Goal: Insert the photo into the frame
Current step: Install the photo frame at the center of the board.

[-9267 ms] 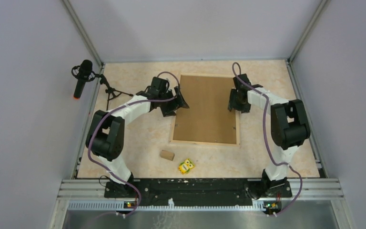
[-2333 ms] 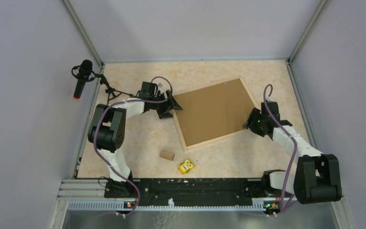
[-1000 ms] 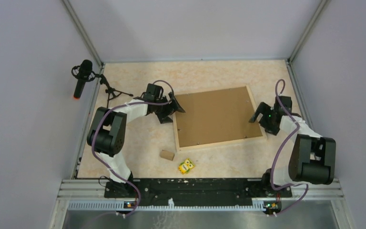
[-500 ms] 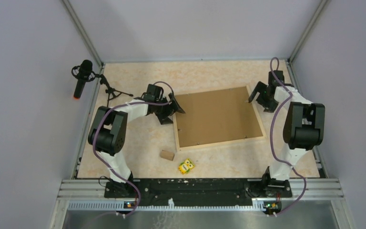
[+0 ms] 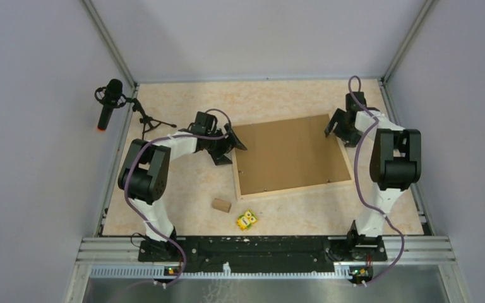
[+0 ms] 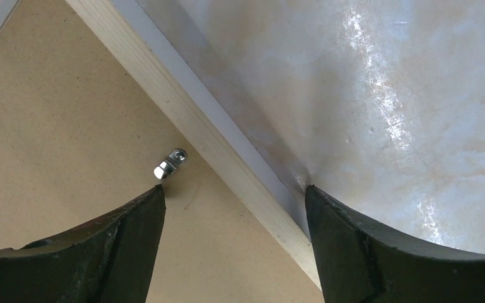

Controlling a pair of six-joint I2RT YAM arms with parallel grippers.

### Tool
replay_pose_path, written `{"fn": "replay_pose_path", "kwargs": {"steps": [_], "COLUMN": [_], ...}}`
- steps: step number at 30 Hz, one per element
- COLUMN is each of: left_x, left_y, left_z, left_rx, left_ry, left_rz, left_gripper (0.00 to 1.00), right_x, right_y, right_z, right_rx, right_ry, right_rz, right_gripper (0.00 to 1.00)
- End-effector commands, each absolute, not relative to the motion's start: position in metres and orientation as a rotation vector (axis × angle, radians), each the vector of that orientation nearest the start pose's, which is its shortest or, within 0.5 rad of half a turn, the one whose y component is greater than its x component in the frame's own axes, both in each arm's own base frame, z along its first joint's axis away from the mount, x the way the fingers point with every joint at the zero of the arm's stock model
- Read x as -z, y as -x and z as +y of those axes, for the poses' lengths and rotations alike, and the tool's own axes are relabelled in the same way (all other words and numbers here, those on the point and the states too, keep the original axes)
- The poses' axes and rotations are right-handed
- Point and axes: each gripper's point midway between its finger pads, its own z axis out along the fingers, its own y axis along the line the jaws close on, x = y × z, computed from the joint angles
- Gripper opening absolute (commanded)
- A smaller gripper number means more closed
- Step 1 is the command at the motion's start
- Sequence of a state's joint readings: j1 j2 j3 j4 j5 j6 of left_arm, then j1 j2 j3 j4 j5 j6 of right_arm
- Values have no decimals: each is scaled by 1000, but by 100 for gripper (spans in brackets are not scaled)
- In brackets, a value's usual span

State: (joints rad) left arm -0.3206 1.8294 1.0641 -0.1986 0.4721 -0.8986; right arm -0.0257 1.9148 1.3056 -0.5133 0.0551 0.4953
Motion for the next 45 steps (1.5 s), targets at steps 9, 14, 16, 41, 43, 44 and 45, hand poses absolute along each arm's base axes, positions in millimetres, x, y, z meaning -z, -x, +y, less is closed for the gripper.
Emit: {"fn": "replay_pose_path", "kwargs": {"steps": [9,14,16,41,43,44,45], "left_x": [-51,-52,-51,-53,-54,-55,-56], "left_y": [-351,-353,-352,-352,-352,-351,-352], "left_z": [-242,-241,-240,-242,-244,-243,-244], "left_rx": [1085,1076,1073,1099,1113,1113,1112], "left_ry": [565,560,561,554,553,553,547], "left_rz": [2669,2661,2664,2652,2650,2648,2644], "left_gripper": [89,89,89,90,90,90,90], "right_x": [-29,-26,-24,-25,-26,-25,-26], "right_y": [-435,-438,-439,-418,-422,-424,-426], "right_z": [-4,-9,-8,-21,-26,-28,-30], "right_rx": [-19,14,3,132,165,178,187], "right_ry": [-767,-749,-735,-552,-536,-530,-525], "right_rz": [2575,2584,2591,2641,2624,2619,2612], "right_gripper": [87,73,69,28,21,17,13]}}
